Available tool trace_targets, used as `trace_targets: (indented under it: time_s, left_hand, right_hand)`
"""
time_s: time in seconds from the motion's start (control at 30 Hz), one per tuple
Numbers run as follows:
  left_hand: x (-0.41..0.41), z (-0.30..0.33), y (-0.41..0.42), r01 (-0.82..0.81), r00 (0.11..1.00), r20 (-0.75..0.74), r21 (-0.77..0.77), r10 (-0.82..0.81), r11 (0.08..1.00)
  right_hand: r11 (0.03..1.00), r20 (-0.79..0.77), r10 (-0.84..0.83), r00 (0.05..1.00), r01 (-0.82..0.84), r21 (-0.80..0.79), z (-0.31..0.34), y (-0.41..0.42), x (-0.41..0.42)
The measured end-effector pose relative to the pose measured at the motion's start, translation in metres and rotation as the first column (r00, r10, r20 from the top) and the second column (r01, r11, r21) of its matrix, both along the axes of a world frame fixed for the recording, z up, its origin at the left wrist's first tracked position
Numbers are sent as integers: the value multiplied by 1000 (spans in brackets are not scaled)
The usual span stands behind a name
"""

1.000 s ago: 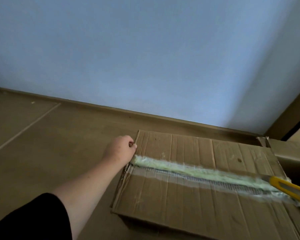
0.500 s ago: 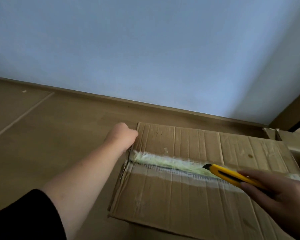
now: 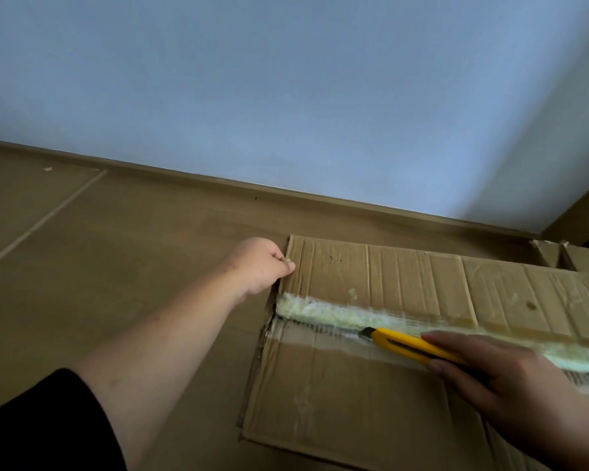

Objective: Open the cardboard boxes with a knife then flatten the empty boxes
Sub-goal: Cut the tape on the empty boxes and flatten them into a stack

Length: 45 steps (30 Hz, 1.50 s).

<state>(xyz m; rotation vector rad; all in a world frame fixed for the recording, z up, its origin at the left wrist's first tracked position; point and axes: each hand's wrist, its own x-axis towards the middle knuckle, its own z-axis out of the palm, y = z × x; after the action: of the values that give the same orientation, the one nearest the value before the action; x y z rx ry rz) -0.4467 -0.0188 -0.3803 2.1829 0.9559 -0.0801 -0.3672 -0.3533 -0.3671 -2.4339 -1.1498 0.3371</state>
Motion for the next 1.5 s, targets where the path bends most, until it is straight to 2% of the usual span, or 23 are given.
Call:
trace_targets:
  time_s: [0.13, 0.33, 0.5, 0.6, 0.7, 0.8, 0.97, 1.17, 1.3, 1.5]
  left_hand:
    - [-3, -1, -1, -71, 997, 28, -185, 77, 980]
    - [-9, 2, -8, 41, 999, 16, -212, -39, 976]
    - [-20, -2, -15, 66, 998, 33, -353, -58, 933]
    - [-24, -1, -21, 132, 987, -65, -188, -147, 973]
    - [-26, 1, -28, 254, 950, -184, -11, -251, 967]
    - [-29, -1, -33, 305, 940, -180, 64, -290, 950]
    - [-34, -4, -31, 322, 941, -147, 109, -305, 940]
    - [-36, -7, -31, 350, 933, -146, 166, -328, 922]
    - [-39, -6, -32, 341, 937, -132, 136, -324, 930]
    - [-41, -8, -30, 323, 944, -103, 87, -313, 943]
  right_hand:
    - [999, 9, 15, 1000, -16, 30, -1, 3, -2]
    - [998, 15, 14, 1000, -15, 67, 1, 6, -7]
    - [996, 51, 32, 998, -36, 80, -6, 10, -10]
    - [993, 96, 75, 993, -83, 80, -11, 14, -13]
    - [981, 180, 149, 972, -168, 93, -20, 17, -15]
    - [966, 239, 219, 946, -245, 81, -27, 21, -15]
    - [935, 360, 323, 875, -354, 21, -27, 34, -18]
    - [908, 406, 403, 820, -412, -69, -26, 49, -27]
    - [902, 461, 395, 795, -431, -30, -25, 57, -32]
    - [913, 466, 360, 808, -409, 5, -21, 60, -31]
